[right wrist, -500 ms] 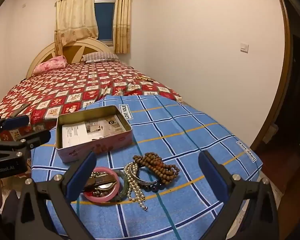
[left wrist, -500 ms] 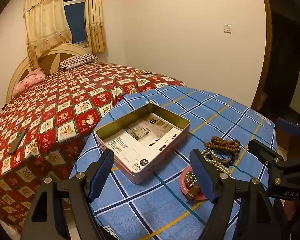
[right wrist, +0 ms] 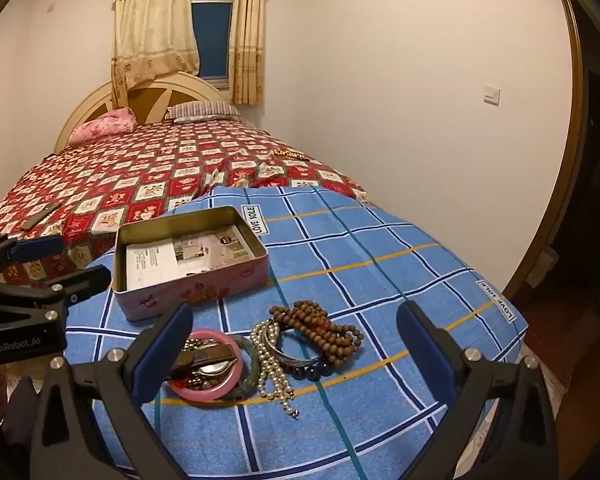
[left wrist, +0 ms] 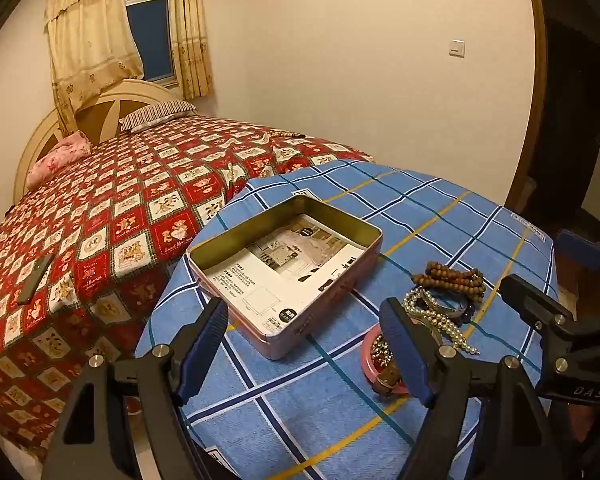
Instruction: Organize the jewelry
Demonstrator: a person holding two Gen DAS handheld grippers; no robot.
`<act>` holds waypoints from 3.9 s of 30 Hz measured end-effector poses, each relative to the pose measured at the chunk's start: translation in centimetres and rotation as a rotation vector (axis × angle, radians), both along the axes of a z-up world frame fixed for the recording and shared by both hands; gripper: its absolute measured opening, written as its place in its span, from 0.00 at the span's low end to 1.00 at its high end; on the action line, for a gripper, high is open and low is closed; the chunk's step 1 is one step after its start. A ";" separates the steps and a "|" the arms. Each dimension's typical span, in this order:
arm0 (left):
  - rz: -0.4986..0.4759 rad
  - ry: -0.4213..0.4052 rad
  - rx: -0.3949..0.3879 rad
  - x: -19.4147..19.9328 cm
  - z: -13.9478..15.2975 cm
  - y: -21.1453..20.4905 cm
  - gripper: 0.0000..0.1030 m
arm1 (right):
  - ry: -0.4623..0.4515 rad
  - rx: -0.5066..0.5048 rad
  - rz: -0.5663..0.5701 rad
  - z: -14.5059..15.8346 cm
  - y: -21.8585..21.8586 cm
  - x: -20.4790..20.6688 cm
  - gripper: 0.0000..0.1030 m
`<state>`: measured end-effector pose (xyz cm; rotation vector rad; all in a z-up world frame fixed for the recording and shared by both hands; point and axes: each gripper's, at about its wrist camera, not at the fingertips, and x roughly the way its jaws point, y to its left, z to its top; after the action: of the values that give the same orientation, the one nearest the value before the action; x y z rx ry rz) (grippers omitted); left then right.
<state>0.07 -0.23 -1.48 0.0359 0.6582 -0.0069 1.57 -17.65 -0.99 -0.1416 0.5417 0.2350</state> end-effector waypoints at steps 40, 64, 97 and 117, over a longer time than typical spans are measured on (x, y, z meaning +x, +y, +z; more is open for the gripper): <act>0.017 0.006 0.029 0.3 -0.1 0.4 0.76 | 0.001 0.008 0.000 0.1 -1.3 0.3 1.00; 0.032 0.007 0.027 0.6 0.1 0.7 0.76 | 0.000 0.003 0.000 0.2 -1.1 0.3 1.00; -0.079 0.113 -0.028 3.4 -4.4 -2.9 0.76 | 0.097 -0.019 -0.070 -4.1 -4.3 3.4 0.97; -0.233 0.237 -0.136 3.8 -7.6 -5.1 0.23 | 0.168 -0.009 -0.085 -6.4 -5.7 4.3 0.94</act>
<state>3.90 -5.34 -9.06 -0.0203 0.8864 -0.2837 5.90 -23.31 -7.35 -0.1074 0.7140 0.1627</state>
